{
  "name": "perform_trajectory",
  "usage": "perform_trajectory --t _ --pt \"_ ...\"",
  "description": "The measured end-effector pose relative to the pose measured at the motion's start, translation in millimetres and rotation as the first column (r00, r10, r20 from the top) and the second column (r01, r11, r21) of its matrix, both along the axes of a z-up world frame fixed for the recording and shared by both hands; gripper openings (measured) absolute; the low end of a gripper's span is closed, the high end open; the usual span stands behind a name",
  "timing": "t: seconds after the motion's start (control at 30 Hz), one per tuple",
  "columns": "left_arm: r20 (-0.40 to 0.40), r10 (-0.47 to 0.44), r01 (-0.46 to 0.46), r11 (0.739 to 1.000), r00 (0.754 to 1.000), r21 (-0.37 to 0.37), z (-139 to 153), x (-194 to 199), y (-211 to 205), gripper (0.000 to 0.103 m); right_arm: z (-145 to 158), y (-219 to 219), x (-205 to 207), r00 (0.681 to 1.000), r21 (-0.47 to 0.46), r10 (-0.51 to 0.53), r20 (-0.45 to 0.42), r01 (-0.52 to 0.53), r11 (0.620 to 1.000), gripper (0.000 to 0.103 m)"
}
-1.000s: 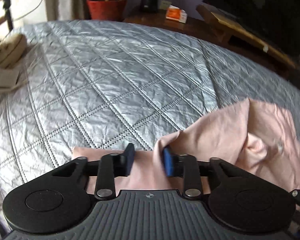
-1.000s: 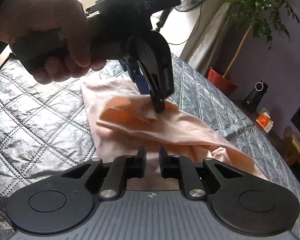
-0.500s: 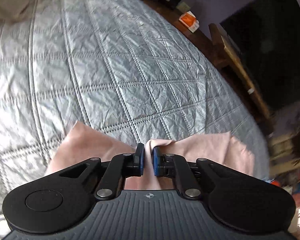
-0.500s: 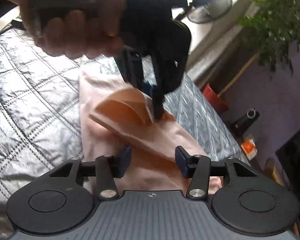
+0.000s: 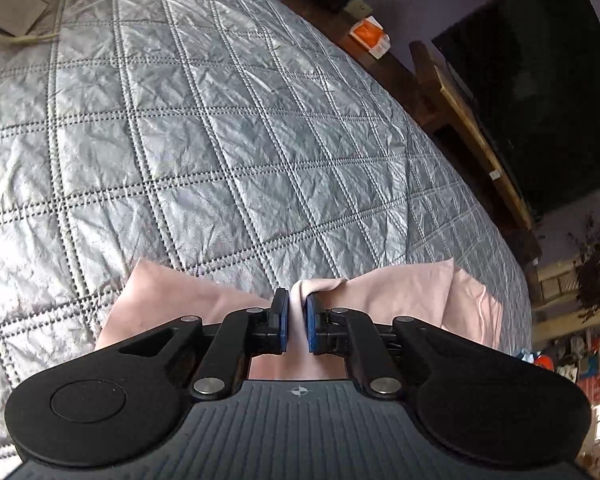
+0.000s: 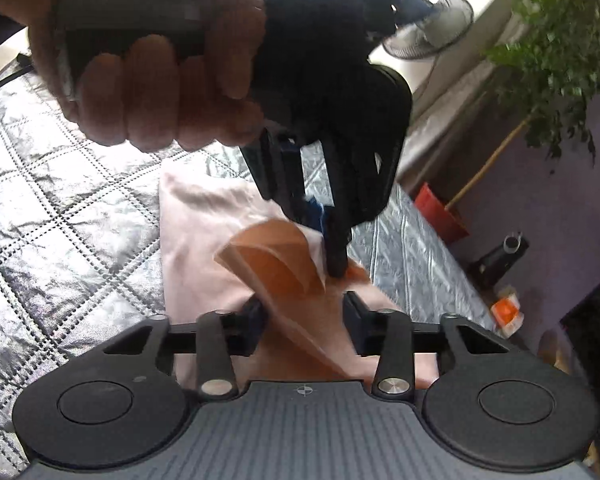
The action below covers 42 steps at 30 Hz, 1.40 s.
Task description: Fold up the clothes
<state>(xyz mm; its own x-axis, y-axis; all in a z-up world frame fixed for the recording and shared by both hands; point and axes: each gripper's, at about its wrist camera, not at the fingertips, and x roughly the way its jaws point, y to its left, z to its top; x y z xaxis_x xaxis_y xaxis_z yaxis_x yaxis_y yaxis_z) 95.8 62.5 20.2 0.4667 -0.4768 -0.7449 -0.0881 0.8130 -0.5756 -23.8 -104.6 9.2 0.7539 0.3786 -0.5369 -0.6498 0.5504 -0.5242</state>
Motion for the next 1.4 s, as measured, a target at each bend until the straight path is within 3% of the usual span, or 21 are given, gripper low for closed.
perform_trajectory --t 0.03,0.17,0.3,0.33,0.4,0.43,0.6,0.73,0.8,0.87,0.93,1.07,1.2,1.33,1.4 --pt "-0.001 -0.003 0.003 1.000 1.000 -0.003 0 1 1 0.016 0 -1 1 1.000 0.003 -0.006 -0.018 0.006 1.000 0.018" --pt "0.015 -0.036 0.035 0.999 0.999 0.026 3 2 2 0.018 0 -9 5 0.997 0.027 -0.052 -0.064 0.054 0.998 0.013" --pt "0.075 -0.035 0.023 0.987 0.997 0.160 13 1 0 0.032 1 -16 9 0.990 0.064 -0.093 -0.107 0.100 0.993 0.012" --pt "0.079 -0.031 0.018 0.986 0.996 0.165 14 0 1 0.039 1 -17 10 0.989 0.071 -0.099 -0.113 0.107 0.992 0.012" --pt "0.067 -0.019 0.012 0.995 0.998 0.100 12 0 8 0.046 3 -19 11 0.986 0.086 -0.102 -0.128 0.113 0.990 0.011" --pt "0.063 -0.012 0.007 0.997 0.998 0.079 11 -1 11 0.044 3 -20 12 0.986 0.093 -0.102 -0.134 0.115 0.989 0.011" --pt "0.060 0.010 -0.014 0.998 0.998 0.065 8 0 13 0.042 0 -8 4 0.995 0.059 -0.068 -0.073 0.072 0.996 0.016" --pt "0.084 0.005 -0.015 0.993 0.996 0.118 11 -3 10 0.042 1 -2 0 0.998 0.056 -0.047 -0.033 0.049 0.997 0.035" --pt "0.107 -0.003 -0.014 0.987 0.994 0.157 16 -5 8 0.042 2 1 1 0.999 0.070 -0.041 -0.024 0.043 0.997 0.038" --pt "0.140 -0.019 -0.011 0.976 0.990 0.215 22 -7 3 0.042 3 3 2 0.999 0.072 -0.039 -0.032 0.041 0.997 0.035" --pt "0.163 -0.041 -0.006 0.960 0.986 0.279 25 -8 -4 0.043 9 -4 7 0.995 0.141 -0.076 -0.072 0.086 0.986 0.005" --pt "0.169 -0.079 0.016 0.938 0.983 0.347 25 -10 -12 0.045 23 -18 13 0.987 0.256 -0.122 -0.102 0.144 0.956 0.005" --pt "0.161 -0.146 0.047 0.865 0.976 0.500 20 -9 -27 0.047 35 -27 12 0.986 0.329 -0.133 -0.100 0.159 0.931 0.005" --pt "0.162 -0.158 0.050 0.848 0.974 0.528 22 -15 -27 0.048 39 -37 16 0.978 0.377 -0.188 -0.086 0.207 0.903 0.005" --pt "0.173 -0.167 0.041 0.823 0.971 0.567 23 -17 -29 0.050 43 -43 19 0.973 0.413 -0.210 -0.093 0.230 0.881 0.005"
